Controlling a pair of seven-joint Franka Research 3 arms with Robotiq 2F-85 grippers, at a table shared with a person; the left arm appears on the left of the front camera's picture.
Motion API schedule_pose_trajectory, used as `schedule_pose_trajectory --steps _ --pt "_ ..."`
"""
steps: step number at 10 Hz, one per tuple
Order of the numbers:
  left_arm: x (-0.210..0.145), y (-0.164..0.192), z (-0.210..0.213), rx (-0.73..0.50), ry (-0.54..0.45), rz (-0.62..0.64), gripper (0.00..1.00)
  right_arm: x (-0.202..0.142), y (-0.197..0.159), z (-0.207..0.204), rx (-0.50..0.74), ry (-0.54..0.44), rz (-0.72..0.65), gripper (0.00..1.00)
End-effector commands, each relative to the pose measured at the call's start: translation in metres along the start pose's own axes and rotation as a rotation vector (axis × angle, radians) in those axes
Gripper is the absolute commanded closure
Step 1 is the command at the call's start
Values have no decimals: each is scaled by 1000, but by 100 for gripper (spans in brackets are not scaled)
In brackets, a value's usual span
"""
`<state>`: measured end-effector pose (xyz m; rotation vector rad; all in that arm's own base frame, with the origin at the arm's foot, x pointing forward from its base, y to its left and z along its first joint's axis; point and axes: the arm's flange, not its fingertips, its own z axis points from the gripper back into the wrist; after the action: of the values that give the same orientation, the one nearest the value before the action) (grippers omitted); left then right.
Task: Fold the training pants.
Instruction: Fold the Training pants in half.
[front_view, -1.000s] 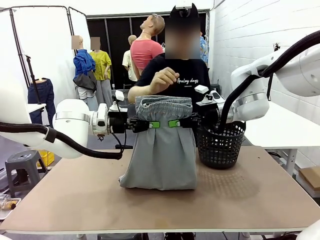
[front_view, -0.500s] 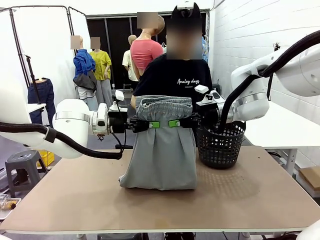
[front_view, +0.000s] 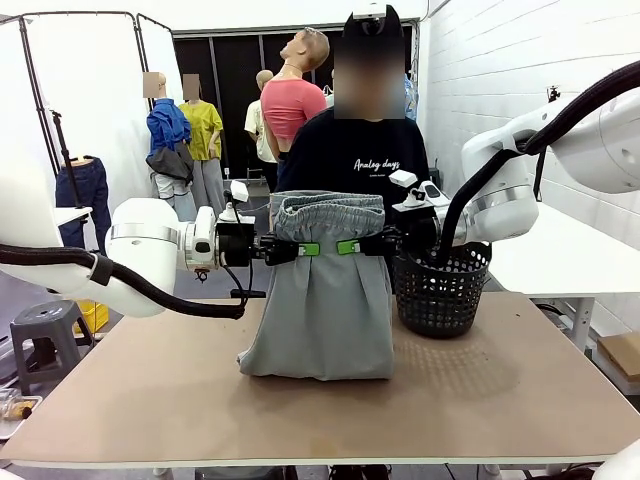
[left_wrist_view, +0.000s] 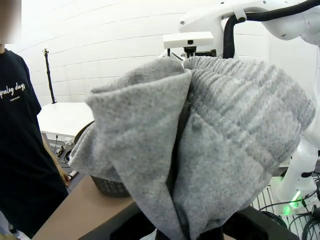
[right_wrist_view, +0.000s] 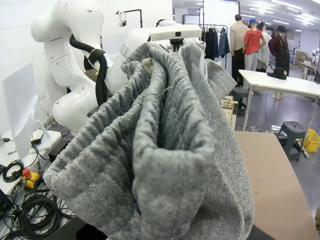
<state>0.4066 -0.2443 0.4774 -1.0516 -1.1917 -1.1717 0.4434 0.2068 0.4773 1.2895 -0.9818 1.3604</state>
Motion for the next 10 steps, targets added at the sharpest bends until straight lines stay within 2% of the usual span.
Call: schedule_pose_trajectory --steps 1,10 --pt "4 2 -1 11 6 -8 100 1 1 0 -2 -20 -4 100" --pt "4 2 -1 11 6 -8 100 1 1 0 -2 -20 -4 100"
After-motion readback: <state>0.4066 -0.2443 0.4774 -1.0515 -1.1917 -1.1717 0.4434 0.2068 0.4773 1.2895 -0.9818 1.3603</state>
